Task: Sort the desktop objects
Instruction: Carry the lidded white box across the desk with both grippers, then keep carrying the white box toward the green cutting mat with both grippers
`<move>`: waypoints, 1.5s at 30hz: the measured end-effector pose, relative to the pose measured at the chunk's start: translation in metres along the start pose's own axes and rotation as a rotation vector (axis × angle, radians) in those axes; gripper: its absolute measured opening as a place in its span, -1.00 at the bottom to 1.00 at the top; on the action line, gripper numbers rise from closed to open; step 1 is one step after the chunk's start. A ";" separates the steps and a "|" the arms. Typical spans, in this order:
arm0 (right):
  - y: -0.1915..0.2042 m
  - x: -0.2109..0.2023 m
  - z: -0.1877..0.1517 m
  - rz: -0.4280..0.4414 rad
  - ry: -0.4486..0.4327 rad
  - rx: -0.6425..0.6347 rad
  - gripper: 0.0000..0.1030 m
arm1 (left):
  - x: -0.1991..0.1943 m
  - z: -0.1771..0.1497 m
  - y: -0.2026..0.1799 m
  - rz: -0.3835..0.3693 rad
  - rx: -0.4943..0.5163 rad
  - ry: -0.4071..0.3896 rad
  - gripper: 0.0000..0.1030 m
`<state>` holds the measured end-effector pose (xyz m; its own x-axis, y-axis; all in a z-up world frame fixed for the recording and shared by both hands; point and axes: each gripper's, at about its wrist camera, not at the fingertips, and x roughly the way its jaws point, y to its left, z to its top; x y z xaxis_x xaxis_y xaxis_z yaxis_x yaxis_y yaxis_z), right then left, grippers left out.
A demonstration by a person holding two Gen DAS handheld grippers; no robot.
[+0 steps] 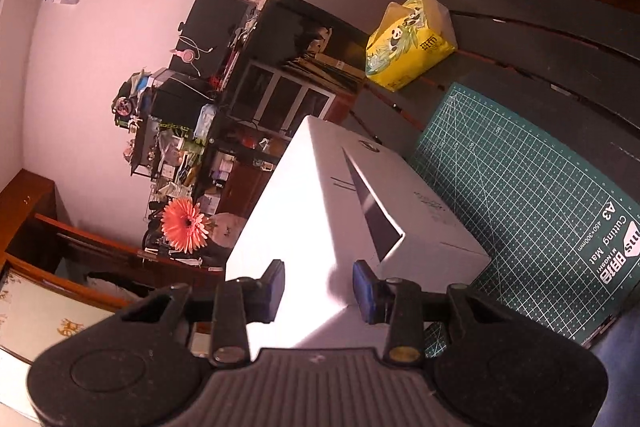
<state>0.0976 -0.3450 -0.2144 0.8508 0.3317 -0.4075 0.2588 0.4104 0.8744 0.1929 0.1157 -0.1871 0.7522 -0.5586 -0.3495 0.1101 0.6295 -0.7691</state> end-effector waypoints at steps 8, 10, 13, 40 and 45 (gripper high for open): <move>0.001 0.000 0.001 -0.014 -0.020 -0.017 -0.28 | -0.002 -0.002 -0.006 0.005 0.017 0.033 0.39; 0.001 -0.001 0.002 -0.017 -0.029 -0.018 -0.28 | -0.002 -0.004 -0.009 0.008 0.029 0.038 0.39; 0.000 -0.001 0.003 -0.017 -0.042 -0.013 -0.28 | -0.001 -0.006 -0.012 0.013 0.038 0.043 0.39; -0.012 0.012 0.014 -0.009 -0.124 0.047 -0.28 | -0.001 -0.015 -0.026 0.037 0.072 0.091 0.39; -0.012 0.012 0.014 -0.009 -0.128 0.050 -0.28 | -0.001 -0.017 -0.028 0.041 0.079 0.095 0.39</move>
<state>0.1111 -0.3583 -0.2261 0.8989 0.2161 -0.3811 0.2864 0.3686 0.8844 0.1779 0.0896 -0.1744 0.6927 -0.5775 -0.4319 0.1341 0.6916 -0.7097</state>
